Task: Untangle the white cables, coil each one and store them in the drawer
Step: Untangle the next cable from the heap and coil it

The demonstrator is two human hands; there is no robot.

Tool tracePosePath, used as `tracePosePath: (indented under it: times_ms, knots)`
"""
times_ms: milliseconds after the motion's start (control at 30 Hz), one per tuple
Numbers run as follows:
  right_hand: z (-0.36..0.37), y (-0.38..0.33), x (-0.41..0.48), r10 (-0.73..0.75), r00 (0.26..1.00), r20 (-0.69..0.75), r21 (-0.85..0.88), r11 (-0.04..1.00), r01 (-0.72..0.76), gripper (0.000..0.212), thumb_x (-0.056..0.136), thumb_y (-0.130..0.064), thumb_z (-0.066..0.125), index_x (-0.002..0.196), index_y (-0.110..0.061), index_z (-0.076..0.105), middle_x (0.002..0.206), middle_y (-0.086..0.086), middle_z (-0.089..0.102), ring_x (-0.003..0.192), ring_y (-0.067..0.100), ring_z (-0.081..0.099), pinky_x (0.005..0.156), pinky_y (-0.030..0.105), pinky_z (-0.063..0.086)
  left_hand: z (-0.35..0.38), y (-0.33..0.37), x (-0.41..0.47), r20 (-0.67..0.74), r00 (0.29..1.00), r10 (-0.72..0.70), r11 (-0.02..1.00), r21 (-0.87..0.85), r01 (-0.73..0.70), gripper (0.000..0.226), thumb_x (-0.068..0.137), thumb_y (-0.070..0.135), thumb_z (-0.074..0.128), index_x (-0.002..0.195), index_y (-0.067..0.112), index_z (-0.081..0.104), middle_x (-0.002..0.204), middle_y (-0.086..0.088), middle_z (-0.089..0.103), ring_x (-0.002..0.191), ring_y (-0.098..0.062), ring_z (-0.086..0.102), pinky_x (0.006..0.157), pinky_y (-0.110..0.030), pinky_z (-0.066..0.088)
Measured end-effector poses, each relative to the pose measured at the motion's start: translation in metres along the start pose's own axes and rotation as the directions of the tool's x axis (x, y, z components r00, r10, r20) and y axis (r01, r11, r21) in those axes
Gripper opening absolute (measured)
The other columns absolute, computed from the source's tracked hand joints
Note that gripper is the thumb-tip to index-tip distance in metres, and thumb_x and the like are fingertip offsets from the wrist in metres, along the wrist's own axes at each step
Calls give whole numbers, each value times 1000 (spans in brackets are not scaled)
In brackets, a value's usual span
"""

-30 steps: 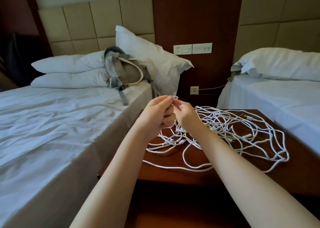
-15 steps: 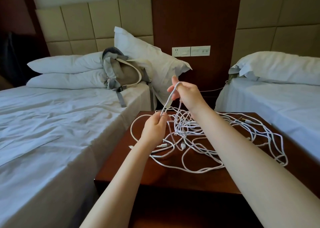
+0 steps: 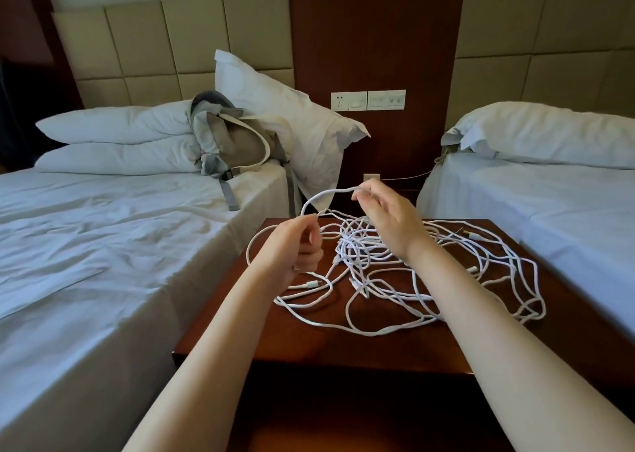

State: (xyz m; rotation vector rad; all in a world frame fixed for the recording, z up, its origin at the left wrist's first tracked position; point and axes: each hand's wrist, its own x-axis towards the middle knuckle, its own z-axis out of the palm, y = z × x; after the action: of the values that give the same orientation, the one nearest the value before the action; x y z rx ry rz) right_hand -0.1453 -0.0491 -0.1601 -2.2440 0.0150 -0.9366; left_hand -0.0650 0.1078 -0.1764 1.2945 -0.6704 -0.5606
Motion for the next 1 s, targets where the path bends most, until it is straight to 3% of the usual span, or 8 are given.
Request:
tracePosePath:
  times_ms: [133,233,367,533,633,833,933,1000]
  knots:
    - [14,8,-16,44,999,-1,-173,984,-44,40,96,-45,25,98,-21,57,67,-11,50,67,-2,49,60,23,32,13,16,-8,361,932,42,979,-200,33,33,84,16,37,51,13,42,49,3,27,39,-8,23,40,-20,17]
    - [20,7,-24,3,992,122,-482,874,57,38,100,-36,26,111,-20,59,92,-1,64,89,21,59,67,29,29,20,25,-13,550,827,118,949,-308,69,25,81,22,49,58,11,46,53,3,35,43,-8,27,43,-20,23]
    - [30,1,-33,-30,971,235,-577,800,164,22,99,-25,37,93,-15,55,96,7,63,93,27,58,69,30,29,26,26,-14,612,767,193,908,-407,96,21,84,20,49,67,10,52,57,2,28,46,-9,22,45,-20,25]
    - [46,12,-41,-237,944,231,-507,799,324,42,97,-41,32,114,-19,63,75,1,66,68,22,62,63,32,44,22,24,-11,205,942,265,860,-492,-135,20,82,9,39,71,11,55,56,3,37,45,-7,31,44,-18,29]
    - [48,12,-46,-267,941,208,-487,806,336,33,97,-33,40,117,-18,63,71,-1,67,63,19,62,63,31,47,16,21,-5,-115,958,262,851,-441,-286,29,95,5,29,77,13,51,59,3,40,47,-8,33,47,-19,32]
    - [49,18,-46,-331,943,-8,-420,857,298,22,89,-23,53,73,-11,61,60,0,59,54,21,54,59,31,46,4,7,-3,-477,804,355,916,8,-400,27,100,6,33,79,11,50,61,-2,43,54,-9,42,65,-32,49]
    - [44,21,-45,-374,923,-97,-475,832,287,22,88,-21,54,69,-12,58,59,-2,55,58,19,50,67,32,40,-6,-3,0,-489,659,571,816,424,-392,28,99,7,37,77,16,52,65,-1,49,53,-2,48,71,-40,51]
    - [39,21,-44,-405,897,-178,-480,831,280,21,87,-21,52,69,-12,58,61,-3,55,61,18,49,73,30,36,-11,-7,1,-440,620,650,734,575,-361,30,98,7,39,73,17,51,70,0,53,56,0,53,67,-29,51]
